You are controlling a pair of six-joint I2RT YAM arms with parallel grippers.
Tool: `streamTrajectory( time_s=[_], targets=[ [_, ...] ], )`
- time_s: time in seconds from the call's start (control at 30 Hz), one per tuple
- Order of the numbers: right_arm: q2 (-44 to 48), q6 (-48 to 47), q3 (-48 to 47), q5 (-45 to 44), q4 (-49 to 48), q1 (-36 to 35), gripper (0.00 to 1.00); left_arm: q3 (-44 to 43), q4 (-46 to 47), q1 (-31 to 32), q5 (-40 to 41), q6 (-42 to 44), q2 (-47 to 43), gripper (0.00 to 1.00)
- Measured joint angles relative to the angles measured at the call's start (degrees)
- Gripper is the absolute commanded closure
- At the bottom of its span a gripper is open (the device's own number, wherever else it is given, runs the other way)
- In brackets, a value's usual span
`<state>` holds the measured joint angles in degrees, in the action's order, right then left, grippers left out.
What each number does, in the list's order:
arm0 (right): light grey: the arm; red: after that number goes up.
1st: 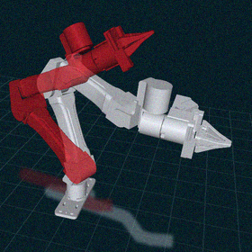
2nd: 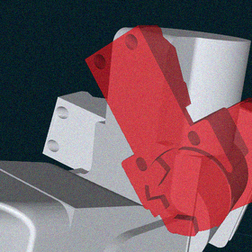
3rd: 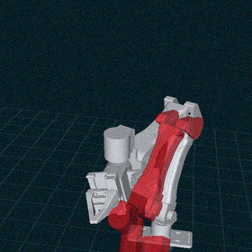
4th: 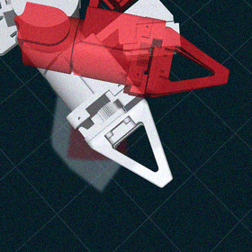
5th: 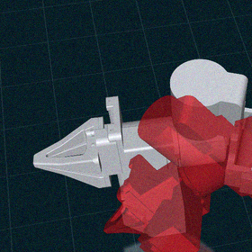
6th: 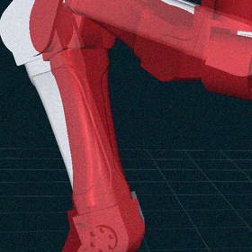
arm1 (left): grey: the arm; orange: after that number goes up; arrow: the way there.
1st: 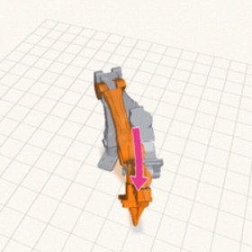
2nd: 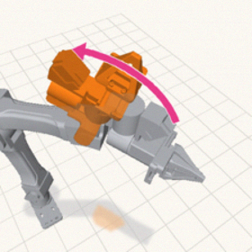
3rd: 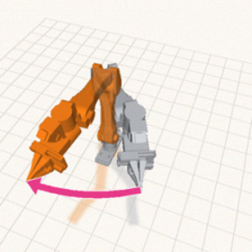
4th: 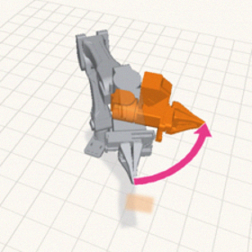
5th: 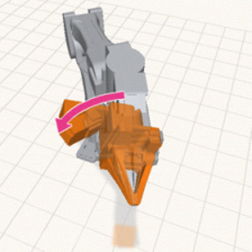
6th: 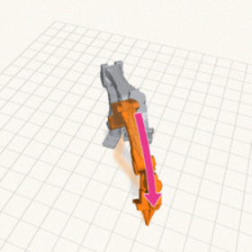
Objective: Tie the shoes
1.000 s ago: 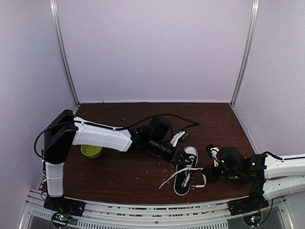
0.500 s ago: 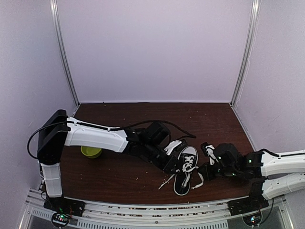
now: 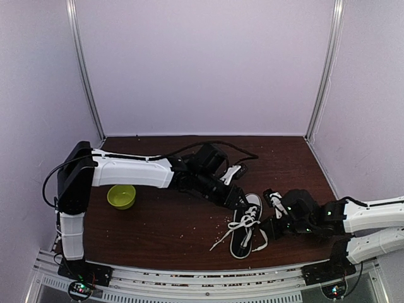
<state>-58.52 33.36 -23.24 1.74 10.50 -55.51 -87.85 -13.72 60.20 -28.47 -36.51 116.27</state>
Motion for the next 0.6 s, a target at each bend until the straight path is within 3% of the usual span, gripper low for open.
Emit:
streamTrajectory(
  time_s=[0.3,0.6],
  targets=[
    [0.0,0.0,0.0,0.3,-0.8,0.0,1.0,-2.6,-2.9,0.0,-3.2,-0.3,5.4,0.61],
    [-0.1,0.0,0.0,0.9,-1.3,0.0,1.0,-5.2,-4.2,0.0,-4.8,-0.7,8.2,0.76]
  ],
)
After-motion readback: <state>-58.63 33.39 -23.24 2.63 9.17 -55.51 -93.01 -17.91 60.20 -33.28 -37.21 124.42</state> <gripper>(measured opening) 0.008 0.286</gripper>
